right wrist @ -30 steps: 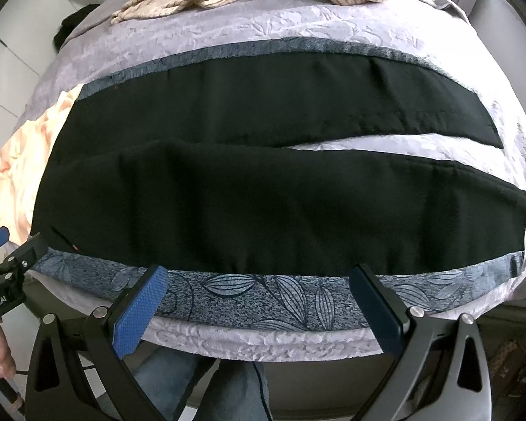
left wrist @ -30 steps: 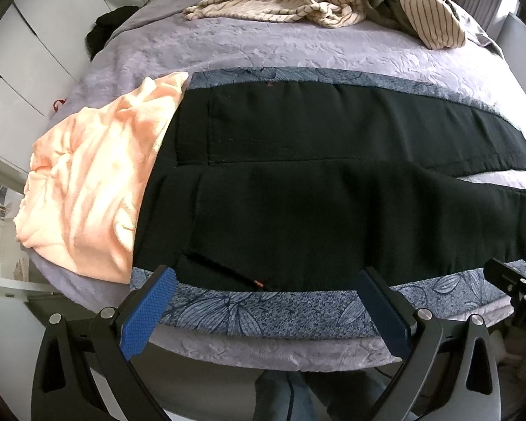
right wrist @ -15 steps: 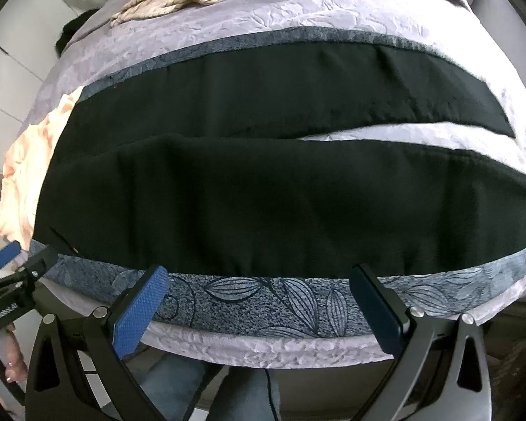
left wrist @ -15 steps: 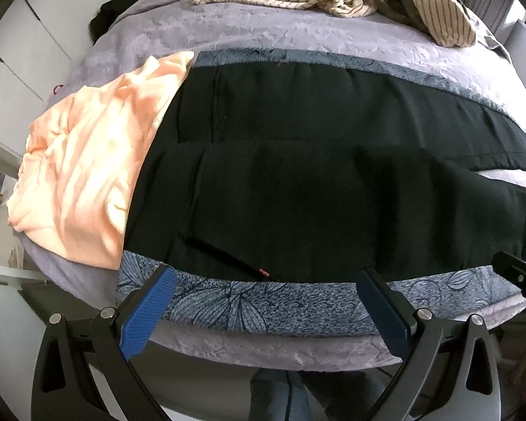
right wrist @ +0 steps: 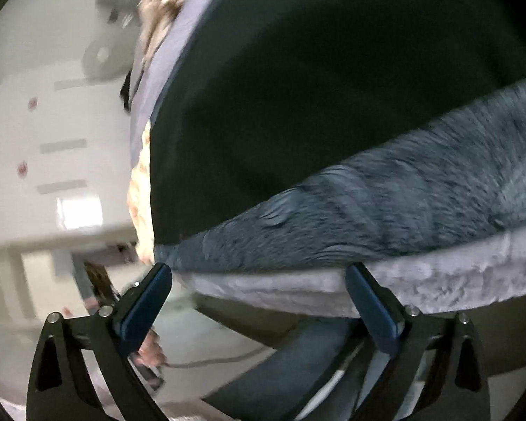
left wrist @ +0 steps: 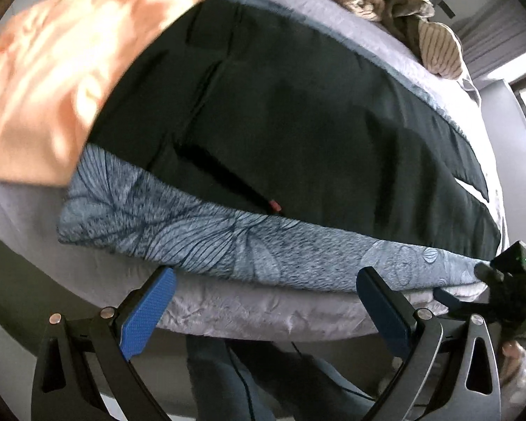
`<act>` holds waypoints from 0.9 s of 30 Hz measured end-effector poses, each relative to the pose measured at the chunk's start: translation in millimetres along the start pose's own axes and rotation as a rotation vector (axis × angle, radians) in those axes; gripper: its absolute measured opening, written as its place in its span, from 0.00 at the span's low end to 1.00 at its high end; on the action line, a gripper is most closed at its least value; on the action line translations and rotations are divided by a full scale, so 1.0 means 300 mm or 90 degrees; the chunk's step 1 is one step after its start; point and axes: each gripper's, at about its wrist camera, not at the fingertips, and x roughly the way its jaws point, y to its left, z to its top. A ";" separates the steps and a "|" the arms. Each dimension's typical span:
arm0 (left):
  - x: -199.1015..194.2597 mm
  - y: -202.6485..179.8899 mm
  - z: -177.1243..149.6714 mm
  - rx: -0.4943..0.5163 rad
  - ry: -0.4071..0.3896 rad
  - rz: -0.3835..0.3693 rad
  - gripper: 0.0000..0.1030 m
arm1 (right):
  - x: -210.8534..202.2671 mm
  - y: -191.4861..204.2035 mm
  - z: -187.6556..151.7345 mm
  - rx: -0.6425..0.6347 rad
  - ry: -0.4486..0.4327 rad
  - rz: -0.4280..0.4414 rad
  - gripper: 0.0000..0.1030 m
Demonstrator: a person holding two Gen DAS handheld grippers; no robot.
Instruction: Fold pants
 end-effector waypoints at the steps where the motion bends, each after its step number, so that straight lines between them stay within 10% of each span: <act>1: 0.001 0.002 0.001 -0.009 -0.002 -0.011 1.00 | 0.001 -0.027 0.008 0.025 -0.013 0.022 0.97; 16: 0.024 0.016 0.080 -0.083 -0.037 -0.091 1.00 | 0.000 -0.019 0.090 0.045 -0.043 0.120 0.80; 19: 0.090 0.046 0.061 -0.112 0.002 -0.063 0.72 | 0.040 -0.067 0.071 0.075 -0.020 0.108 0.64; 22: 0.090 0.049 0.057 -0.121 0.014 -0.064 0.35 | 0.062 -0.124 0.051 0.122 -0.015 0.098 0.07; 27: -0.048 -0.024 0.123 -0.084 -0.033 -0.066 0.24 | -0.013 0.024 0.088 0.019 -0.045 0.076 0.07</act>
